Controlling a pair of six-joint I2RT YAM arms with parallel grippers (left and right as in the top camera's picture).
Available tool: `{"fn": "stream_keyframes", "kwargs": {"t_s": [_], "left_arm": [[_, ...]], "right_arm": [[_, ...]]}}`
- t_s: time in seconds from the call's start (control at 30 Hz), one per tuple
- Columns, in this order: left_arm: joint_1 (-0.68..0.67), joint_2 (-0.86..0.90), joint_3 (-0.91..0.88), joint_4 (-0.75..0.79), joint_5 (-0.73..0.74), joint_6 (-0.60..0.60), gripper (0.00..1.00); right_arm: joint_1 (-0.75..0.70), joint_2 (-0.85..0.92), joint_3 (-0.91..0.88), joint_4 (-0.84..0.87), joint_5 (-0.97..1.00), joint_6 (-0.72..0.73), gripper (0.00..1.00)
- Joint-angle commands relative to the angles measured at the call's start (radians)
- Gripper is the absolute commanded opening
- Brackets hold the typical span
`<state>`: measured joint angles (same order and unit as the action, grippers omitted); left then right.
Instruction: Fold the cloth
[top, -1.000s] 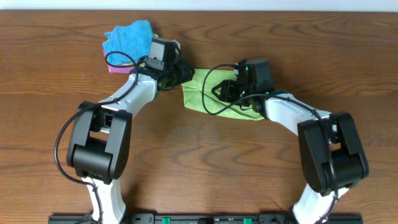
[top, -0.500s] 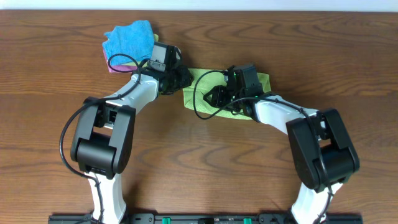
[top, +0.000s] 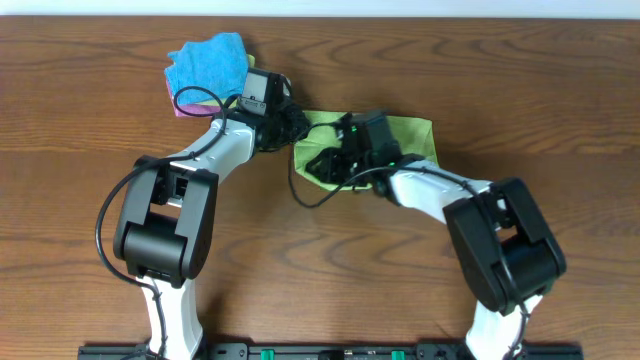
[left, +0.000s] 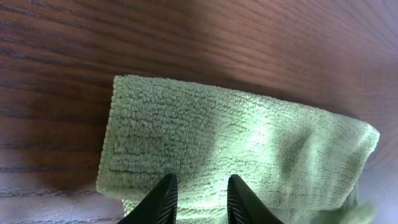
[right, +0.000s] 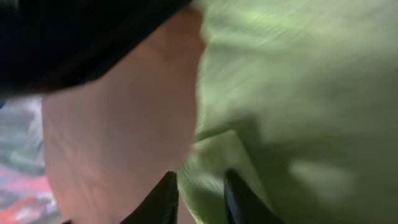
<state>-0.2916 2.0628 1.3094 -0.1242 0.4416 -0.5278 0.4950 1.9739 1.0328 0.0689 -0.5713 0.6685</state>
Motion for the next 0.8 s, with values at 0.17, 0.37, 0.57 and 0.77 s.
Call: {"fn": "stream_keyframes", "kwargs": {"t_s": [0.17, 0.37, 0.57, 0.77], "left_arm": [[0.045, 0.010, 0.002, -0.003, -0.006, -0.004, 0.28], [0.073, 0.010, 0.002, -0.003, -0.003, -0.004, 0.28], [0.082, 0.009, 0.003, -0.002, 0.013, -0.004, 0.35], [0.106, 0.006, 0.028, -0.003, 0.062, -0.004, 0.43]], "right_arm": [[0.060, 0.008, 0.012, -0.027, -0.115, 0.003, 0.12], [0.064, 0.006, 0.012, -0.094, -0.171, 0.003, 0.06], [0.064, -0.008, 0.012, -0.190, -0.220, -0.020, 0.01], [0.064, -0.105, 0.012, -0.346, -0.189, -0.103, 0.02]]}}
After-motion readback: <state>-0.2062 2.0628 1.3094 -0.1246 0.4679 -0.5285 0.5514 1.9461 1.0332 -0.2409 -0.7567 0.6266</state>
